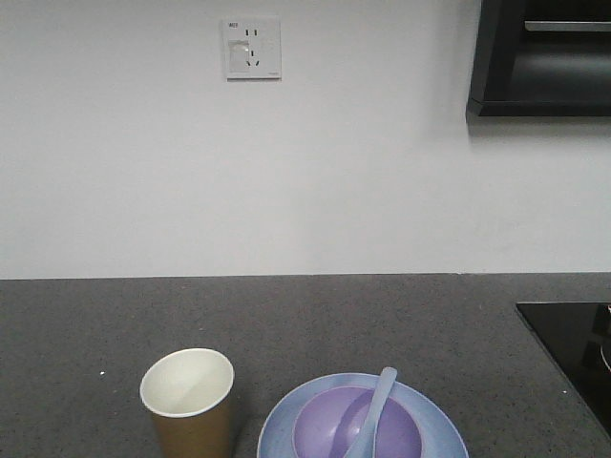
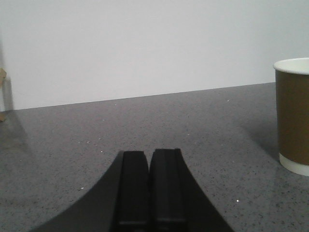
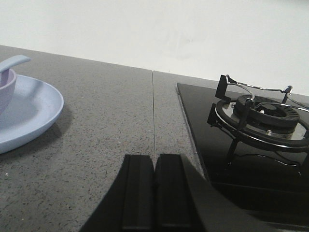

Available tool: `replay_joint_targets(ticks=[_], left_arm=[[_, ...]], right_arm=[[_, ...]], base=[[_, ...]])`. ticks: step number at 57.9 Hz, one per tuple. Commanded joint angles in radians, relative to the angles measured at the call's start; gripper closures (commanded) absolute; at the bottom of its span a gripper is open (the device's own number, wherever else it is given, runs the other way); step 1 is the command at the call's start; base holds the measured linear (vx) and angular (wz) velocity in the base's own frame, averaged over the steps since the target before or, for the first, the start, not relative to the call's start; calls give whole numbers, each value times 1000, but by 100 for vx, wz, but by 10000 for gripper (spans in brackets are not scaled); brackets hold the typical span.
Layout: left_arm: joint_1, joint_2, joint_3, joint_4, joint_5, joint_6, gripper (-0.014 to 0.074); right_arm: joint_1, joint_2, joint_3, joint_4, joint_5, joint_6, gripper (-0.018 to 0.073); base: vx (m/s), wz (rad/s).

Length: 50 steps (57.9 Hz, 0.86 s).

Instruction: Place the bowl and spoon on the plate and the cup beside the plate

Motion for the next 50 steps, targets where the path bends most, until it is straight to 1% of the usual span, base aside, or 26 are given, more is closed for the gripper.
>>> replay_joint_targets(ticks=[1, 50], left_arm=[[0, -14, 26, -11, -80, -7, 603], [0, -14, 26, -11, -80, -7, 603]], right_arm=[[-3, -20, 18, -13, -91, -11, 571], [-3, -20, 18, -13, -87, -11, 571]], base=[[0, 0], [0, 0]])
